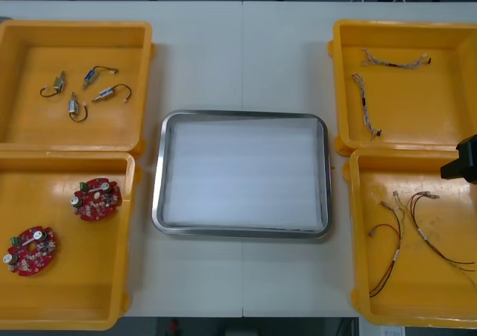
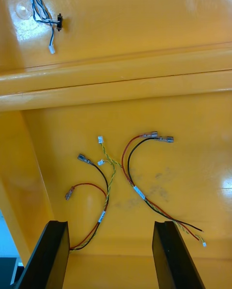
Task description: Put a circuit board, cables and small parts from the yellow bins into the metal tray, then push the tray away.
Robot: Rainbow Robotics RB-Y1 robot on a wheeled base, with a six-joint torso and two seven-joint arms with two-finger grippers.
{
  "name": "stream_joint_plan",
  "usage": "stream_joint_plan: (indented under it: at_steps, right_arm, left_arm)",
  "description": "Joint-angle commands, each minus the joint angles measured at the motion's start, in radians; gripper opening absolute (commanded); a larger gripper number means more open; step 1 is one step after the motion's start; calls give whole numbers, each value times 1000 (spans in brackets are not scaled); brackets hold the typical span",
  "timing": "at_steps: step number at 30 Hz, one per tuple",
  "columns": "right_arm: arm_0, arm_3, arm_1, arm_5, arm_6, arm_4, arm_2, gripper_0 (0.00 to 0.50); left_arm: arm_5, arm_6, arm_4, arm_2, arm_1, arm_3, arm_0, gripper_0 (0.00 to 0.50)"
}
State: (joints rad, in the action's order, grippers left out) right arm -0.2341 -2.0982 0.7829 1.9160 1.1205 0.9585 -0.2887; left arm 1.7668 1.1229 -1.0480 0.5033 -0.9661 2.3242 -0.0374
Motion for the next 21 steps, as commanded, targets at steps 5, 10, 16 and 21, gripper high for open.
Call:
stream_joint_plan:
  at_steps: [5, 10, 16, 21]
  right_arm:
    - [10, -29, -2, 4, 7, -1, 5, 500]
    - [10, -29, -2, 4, 7, -1, 5, 500]
    - [10, -29, -2, 4, 7, -1, 5, 500]
    - [10, -29, -2, 4, 7, -1, 5, 500]
  left_arm:
    - [0, -49, -6, -2, -46, 23, -6, 480]
    - [0, -49, -6, -2, -46, 23, -6, 479]
    - [0, -49, -6, -2, -46, 23, -6, 479]
    - [0, -49, -6, -2, -46, 23, -6, 479]
